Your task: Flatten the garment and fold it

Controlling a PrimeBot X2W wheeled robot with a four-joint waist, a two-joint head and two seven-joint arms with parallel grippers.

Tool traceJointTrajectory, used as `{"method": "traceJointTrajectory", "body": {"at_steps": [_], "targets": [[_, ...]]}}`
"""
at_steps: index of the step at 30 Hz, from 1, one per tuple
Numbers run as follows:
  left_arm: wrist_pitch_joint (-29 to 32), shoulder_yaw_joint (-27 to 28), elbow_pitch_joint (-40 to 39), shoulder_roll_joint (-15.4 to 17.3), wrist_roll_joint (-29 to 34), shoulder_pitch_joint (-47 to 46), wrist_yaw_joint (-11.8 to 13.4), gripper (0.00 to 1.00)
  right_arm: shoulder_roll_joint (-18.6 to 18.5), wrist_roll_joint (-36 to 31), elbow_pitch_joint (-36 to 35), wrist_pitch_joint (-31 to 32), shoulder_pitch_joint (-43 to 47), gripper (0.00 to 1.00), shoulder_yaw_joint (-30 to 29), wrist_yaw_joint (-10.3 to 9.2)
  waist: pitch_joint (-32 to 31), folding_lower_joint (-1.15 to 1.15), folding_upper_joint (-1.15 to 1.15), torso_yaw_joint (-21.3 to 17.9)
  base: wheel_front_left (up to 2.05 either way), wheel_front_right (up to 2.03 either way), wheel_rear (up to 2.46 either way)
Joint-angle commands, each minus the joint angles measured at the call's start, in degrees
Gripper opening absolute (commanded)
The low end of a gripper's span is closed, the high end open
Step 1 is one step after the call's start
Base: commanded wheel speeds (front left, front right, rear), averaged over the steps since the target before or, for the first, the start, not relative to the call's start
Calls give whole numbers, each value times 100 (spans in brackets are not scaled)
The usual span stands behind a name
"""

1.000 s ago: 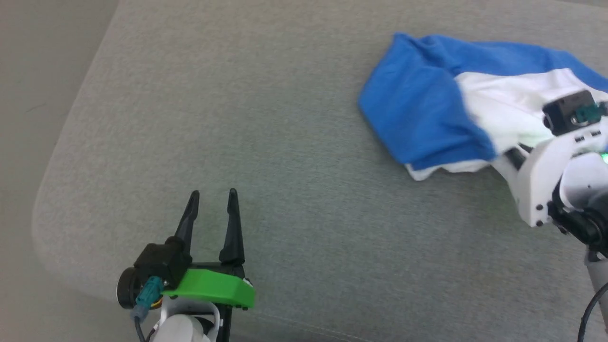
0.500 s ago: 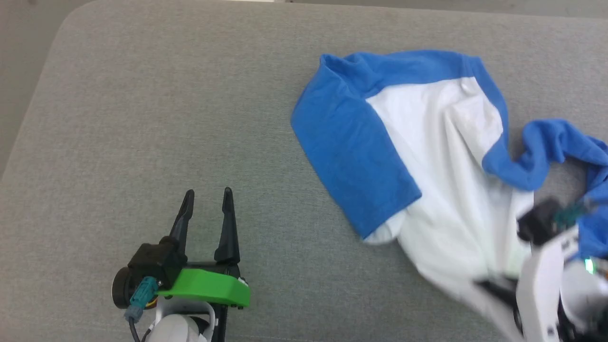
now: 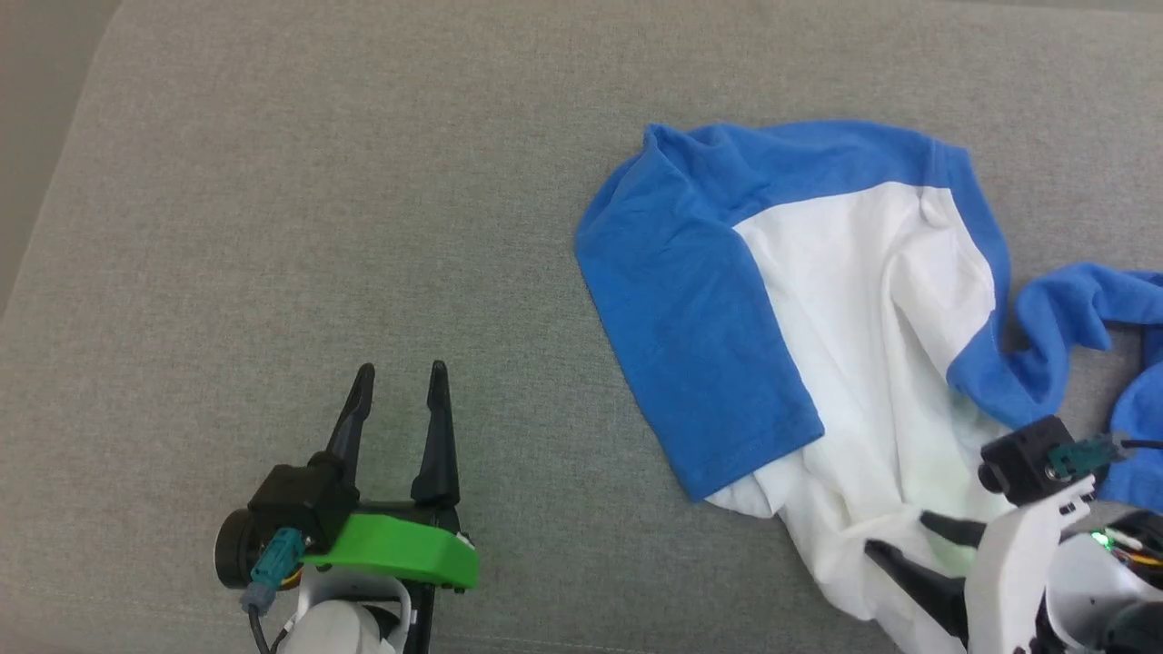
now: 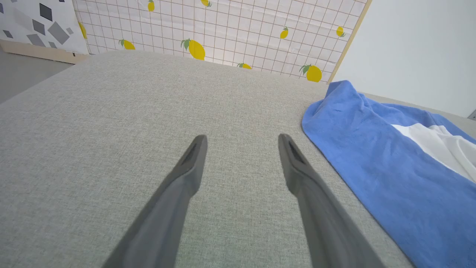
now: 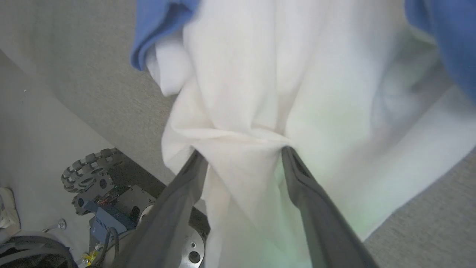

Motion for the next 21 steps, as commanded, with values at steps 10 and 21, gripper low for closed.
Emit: {"method": "traceJointTrajectory", "body": {"at_steps": [10,21], "targets": [[-27,96,-141,-11,67,134,19,100,247,598,-752,-655,-564,100,-520,-8,-422,0,0,-78,0,0,0],[-27,270,-552,-11,86,558,62,100,2108,-2170,177,-4602,99,100,-1758,-8,-578,0,0,-144,0,0,0]]}}
